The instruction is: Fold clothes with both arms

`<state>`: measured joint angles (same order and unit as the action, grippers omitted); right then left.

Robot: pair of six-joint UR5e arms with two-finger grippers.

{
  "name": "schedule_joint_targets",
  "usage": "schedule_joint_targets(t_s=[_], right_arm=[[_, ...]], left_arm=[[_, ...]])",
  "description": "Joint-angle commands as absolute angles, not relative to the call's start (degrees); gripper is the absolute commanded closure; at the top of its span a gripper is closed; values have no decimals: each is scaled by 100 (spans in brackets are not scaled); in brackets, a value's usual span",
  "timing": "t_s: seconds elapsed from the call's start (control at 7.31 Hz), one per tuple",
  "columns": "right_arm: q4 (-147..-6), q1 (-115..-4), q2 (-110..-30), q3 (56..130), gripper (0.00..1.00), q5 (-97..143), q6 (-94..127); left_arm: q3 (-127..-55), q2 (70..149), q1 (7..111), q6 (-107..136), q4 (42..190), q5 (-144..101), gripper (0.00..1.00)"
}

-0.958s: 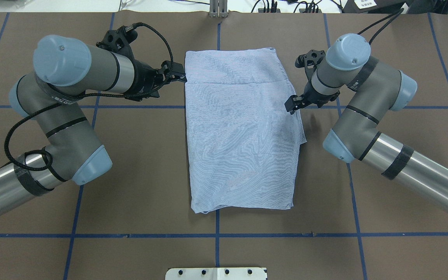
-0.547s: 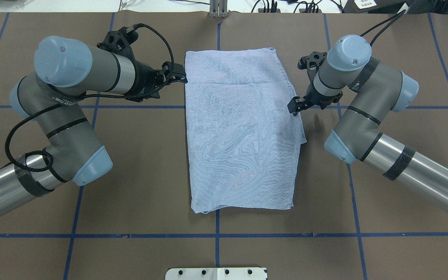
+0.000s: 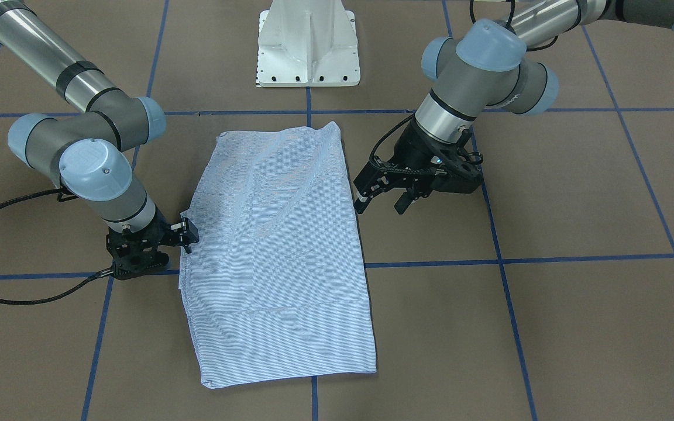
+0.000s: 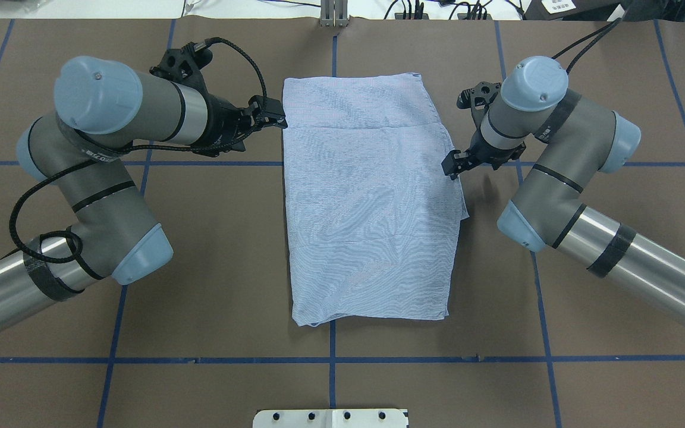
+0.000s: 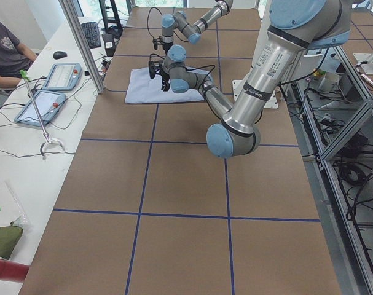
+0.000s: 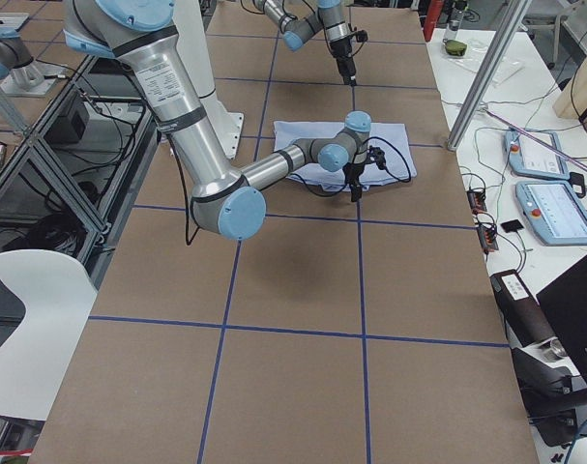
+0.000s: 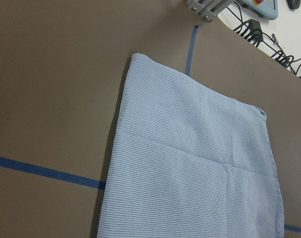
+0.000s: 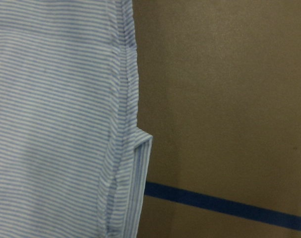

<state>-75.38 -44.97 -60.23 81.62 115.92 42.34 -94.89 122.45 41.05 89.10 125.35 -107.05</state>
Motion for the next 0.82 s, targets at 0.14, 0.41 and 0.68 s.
schedule_joint_targets(t_s=[0.14,0.41,0.68], right_arm=[[-7776,-4500,-6047,8357,0,11680,4236],[-8854,-4509,-6082,9347,0,11742,4236],[-8877,-4386,-6519,10156,0,11961,4900]], left_arm=[[-9492,12243,4104,8903,12533,-10714,1],[-9589,12173,3721,9043,12533,-10697,1],[-9904,11963,3124,9604,12524,-10679,1]])
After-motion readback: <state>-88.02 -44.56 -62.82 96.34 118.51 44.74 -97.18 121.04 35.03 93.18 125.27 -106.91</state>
